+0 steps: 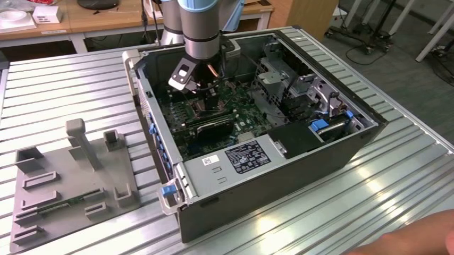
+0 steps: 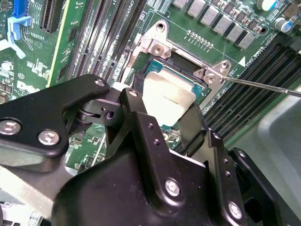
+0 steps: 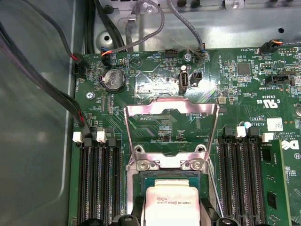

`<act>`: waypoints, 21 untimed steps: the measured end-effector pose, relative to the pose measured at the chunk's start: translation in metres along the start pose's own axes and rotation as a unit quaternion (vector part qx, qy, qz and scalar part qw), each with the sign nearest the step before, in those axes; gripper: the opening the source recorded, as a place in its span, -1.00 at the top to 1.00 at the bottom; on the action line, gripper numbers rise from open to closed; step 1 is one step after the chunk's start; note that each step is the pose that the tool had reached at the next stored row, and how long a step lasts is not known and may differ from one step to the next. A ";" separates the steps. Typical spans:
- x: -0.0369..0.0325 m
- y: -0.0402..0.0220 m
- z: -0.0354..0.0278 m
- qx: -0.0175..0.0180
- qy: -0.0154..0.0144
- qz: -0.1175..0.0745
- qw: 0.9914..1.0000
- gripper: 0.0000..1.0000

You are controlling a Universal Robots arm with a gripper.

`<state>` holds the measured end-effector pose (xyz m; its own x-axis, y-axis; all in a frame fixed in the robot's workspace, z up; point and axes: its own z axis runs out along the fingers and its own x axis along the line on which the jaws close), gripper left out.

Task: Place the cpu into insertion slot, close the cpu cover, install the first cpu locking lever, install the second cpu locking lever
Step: 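Place the cpu into insertion slot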

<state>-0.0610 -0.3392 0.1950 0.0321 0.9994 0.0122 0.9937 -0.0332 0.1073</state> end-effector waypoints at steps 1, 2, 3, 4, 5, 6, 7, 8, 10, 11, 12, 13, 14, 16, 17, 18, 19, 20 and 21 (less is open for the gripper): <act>0.0002 0.0000 0.0000 0.000 0.000 0.000 1.000 -0.08; 0.0006 0.0000 0.0000 0.000 0.000 0.000 1.000 -0.08; 0.0008 0.0000 0.0000 0.000 0.000 0.000 1.000 -0.08; 0.0009 0.0000 0.0000 0.000 0.000 0.000 1.000 -0.08; 0.0010 0.0000 0.0000 0.000 0.000 0.000 1.000 -0.08; 0.0010 0.0000 0.0000 0.000 0.000 0.000 1.000 -0.08; 0.0011 0.0000 0.0000 0.000 0.000 0.000 1.000 -0.08; 0.0011 0.0000 0.0000 0.000 0.000 0.000 1.000 -0.08; 0.0011 0.0004 0.0001 0.000 0.000 0.000 1.000 -0.08; 0.0011 0.0007 0.0002 0.000 0.000 0.000 1.000 -0.08; 0.0011 0.0009 0.0002 0.000 0.000 0.000 1.000 -0.08; 0.0011 0.0010 0.0002 0.000 0.000 0.000 1.000 -0.08; 0.0011 0.0011 0.0003 0.000 0.000 0.000 1.000 -0.08; 0.0011 0.0011 0.0003 0.000 0.000 0.000 1.000 -0.08; 0.0012 0.0011 0.0004 0.000 0.000 0.000 1.000 -0.08; 0.0012 0.0011 0.0005 0.000 0.000 0.000 1.000 -0.08; 0.0012 0.0011 0.0008 0.000 0.000 -0.001 1.000 -0.08; 0.0011 0.0011 0.0009 0.000 0.000 -0.001 1.000 -0.08; 0.0012 0.0011 0.0009 0.000 0.000 -0.001 1.000 -0.08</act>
<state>-0.0597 -0.3381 0.1943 0.0302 0.9995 0.0123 0.9937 -0.0313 0.1073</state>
